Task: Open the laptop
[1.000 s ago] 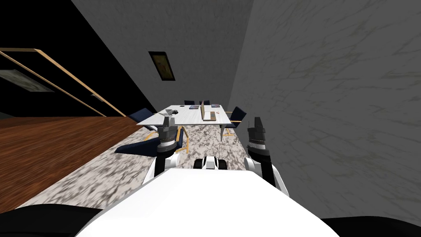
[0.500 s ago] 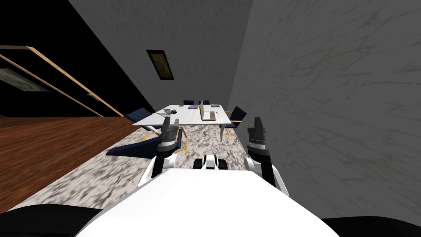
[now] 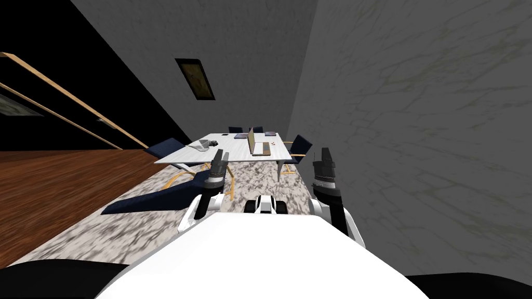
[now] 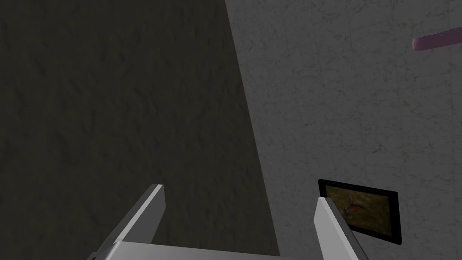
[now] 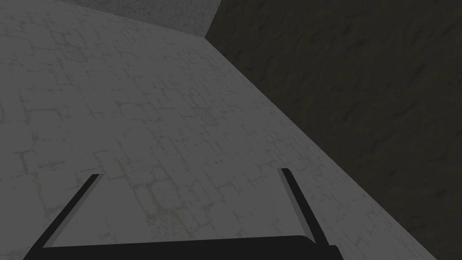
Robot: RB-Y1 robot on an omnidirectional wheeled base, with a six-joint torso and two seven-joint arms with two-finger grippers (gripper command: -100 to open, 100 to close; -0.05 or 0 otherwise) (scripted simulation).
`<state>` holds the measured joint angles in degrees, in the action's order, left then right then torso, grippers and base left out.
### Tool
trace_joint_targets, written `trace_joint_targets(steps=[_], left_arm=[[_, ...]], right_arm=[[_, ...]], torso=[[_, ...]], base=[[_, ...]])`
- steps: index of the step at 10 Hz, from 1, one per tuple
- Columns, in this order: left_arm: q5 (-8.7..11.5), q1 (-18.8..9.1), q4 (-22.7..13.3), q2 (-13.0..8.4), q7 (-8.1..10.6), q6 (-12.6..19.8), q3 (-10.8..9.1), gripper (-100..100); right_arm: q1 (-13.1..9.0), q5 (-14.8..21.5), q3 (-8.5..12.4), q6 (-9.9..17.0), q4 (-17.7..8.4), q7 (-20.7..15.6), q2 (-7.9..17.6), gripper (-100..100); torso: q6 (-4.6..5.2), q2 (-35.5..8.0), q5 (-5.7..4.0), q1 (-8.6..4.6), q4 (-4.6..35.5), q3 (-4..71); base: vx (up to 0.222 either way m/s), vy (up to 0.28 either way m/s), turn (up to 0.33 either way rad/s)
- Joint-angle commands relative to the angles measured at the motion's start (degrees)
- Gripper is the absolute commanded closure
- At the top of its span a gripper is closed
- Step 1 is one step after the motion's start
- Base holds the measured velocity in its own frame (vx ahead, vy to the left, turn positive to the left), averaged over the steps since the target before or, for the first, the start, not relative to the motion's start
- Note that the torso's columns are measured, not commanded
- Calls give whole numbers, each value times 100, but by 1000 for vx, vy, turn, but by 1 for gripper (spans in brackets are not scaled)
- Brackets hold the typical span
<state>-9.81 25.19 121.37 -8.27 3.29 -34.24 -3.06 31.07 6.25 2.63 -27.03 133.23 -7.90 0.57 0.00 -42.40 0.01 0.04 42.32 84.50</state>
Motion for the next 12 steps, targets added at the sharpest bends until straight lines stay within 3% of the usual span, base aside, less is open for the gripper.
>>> trace_joint_targets(steps=[1,4,11,12], left_arm=[[-106,-137,-297,88,-133,143,-51,-100],[-223,-261,-600,199,-274,277,-92,-100],[-571,-630,-1502,-20,-695,681,-216,-100],[-537,-618,-1474,7,-658,617,-217,-100]], right_arm=[[0,0,0,0,0,0,0,0],[0,0,0,0,0,0,0,0],[0,0,0,0,0,0,0,0],[0,0,0,0,0,0,0,0]], torso=[[0,1,0,1,0,-1],[0,19,1,4,-5,11],[0,14,-1,-4,-3,8],[0,11,-1,-3,-4,7]], base=[[140,-52,-26],[161,-32,-25],[181,-51,-31],[76,-24,-2]])
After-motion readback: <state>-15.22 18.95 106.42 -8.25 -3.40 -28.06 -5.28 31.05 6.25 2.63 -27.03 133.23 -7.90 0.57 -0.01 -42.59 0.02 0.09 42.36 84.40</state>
